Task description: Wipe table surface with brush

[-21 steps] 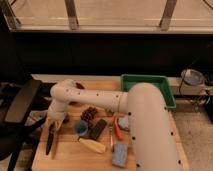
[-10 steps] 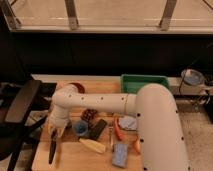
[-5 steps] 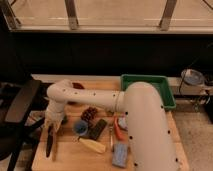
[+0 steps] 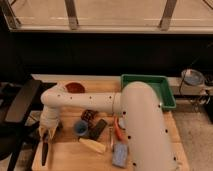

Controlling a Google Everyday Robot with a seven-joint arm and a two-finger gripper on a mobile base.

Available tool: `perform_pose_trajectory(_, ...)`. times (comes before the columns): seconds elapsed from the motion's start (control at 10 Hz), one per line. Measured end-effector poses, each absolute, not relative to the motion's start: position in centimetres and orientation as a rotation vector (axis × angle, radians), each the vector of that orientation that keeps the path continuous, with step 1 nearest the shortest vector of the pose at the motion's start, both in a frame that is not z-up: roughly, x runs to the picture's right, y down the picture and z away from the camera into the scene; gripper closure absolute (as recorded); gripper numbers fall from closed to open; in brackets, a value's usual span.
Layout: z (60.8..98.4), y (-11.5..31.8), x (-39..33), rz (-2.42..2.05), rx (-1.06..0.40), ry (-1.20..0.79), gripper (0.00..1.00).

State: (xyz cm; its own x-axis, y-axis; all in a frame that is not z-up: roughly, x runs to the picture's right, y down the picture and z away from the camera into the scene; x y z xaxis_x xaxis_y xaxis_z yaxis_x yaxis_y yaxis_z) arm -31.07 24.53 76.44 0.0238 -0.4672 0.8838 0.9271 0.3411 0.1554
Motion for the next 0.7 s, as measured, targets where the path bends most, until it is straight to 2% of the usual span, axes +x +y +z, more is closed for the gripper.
perform_pose_trajectory(0.4,76.7,25.2,-25.5,-1.072,-0.605,-1.005,1.0)
perform_pose_trajectory(0.7,78.9,22.5,-24.0,-1.032,-0.601,-0.966,1.0)
